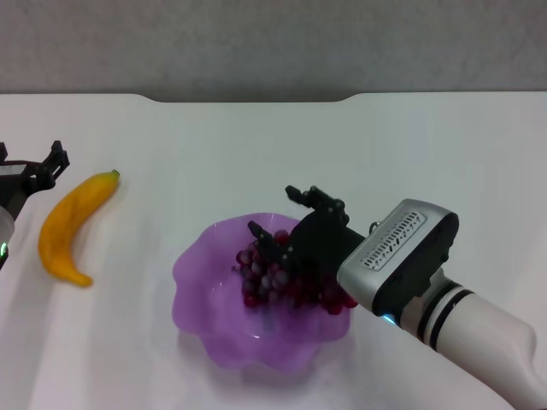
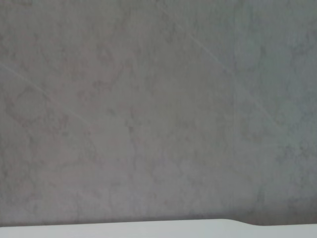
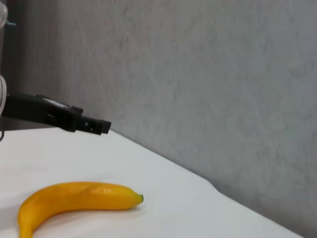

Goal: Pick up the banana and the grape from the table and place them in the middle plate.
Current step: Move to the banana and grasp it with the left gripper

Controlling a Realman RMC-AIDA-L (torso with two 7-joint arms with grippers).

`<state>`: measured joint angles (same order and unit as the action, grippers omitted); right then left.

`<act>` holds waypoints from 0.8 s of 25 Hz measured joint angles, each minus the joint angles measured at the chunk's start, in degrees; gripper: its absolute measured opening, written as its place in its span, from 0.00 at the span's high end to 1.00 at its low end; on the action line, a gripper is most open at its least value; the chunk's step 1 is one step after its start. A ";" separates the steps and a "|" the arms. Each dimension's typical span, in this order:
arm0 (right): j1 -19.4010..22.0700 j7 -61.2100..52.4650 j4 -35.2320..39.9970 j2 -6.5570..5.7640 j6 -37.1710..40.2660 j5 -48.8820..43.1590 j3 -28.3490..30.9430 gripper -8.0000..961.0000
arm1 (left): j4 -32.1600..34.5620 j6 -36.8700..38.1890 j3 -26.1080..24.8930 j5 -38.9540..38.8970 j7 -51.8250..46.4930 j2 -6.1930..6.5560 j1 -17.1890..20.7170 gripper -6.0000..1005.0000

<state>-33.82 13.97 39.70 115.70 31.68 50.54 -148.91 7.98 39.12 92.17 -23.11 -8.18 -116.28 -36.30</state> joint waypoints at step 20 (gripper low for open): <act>2.22 -12.59 -17.60 -0.28 13.24 14.82 12.50 0.08 | -0.40 -0.01 0.00 0.25 0.19 0.01 0.05 0.17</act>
<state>-31.60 1.39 22.10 115.42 44.92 65.35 -136.41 7.58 39.11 92.17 -22.85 -7.99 -116.26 -36.25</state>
